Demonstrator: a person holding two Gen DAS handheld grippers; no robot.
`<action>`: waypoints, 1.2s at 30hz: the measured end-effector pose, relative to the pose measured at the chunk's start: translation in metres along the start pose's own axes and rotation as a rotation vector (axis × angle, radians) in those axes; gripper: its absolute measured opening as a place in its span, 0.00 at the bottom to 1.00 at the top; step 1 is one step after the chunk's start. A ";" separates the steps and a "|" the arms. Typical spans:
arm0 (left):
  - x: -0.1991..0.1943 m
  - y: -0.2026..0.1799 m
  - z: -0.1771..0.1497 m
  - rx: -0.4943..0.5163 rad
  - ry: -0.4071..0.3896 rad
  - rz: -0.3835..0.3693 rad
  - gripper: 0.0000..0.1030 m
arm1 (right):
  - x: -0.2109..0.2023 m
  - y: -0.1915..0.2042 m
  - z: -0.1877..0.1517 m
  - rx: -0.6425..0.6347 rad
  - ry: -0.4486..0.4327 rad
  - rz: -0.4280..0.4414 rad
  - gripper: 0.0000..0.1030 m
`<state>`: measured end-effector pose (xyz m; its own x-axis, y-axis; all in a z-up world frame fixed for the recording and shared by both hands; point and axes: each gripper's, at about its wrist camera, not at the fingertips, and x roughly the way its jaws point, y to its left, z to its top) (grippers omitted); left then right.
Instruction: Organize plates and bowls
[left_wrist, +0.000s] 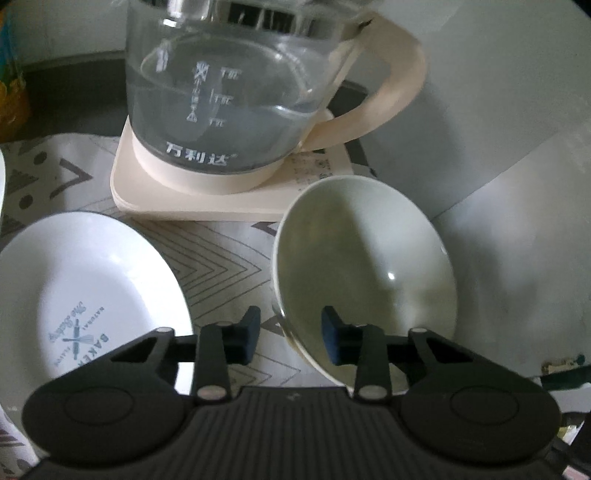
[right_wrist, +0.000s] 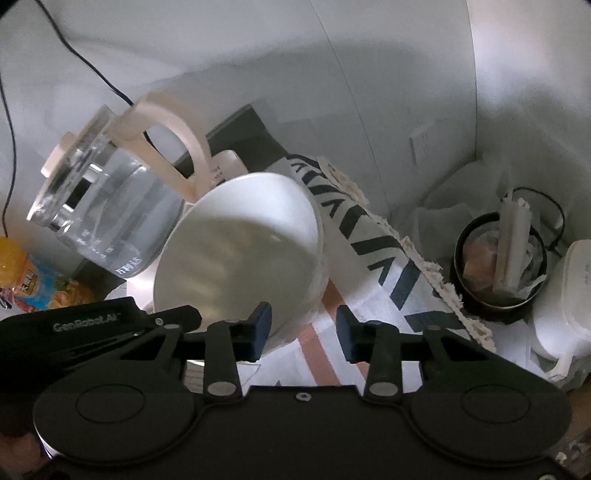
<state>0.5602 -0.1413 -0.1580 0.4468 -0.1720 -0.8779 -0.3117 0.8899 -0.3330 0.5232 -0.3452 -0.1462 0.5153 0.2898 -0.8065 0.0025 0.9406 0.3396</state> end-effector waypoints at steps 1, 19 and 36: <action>0.003 0.001 0.001 -0.009 0.004 0.007 0.28 | 0.003 0.000 0.001 0.005 0.005 0.002 0.37; -0.005 0.005 -0.012 -0.012 0.018 -0.004 0.12 | 0.024 0.003 -0.018 0.082 0.047 -0.033 0.21; -0.078 0.013 -0.037 0.065 -0.049 -0.073 0.12 | -0.045 0.031 -0.056 0.105 -0.060 -0.049 0.22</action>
<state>0.4906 -0.1320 -0.1068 0.5072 -0.2177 -0.8339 -0.2225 0.9017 -0.3708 0.4523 -0.3187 -0.1261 0.5623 0.2299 -0.7943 0.1169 0.9288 0.3515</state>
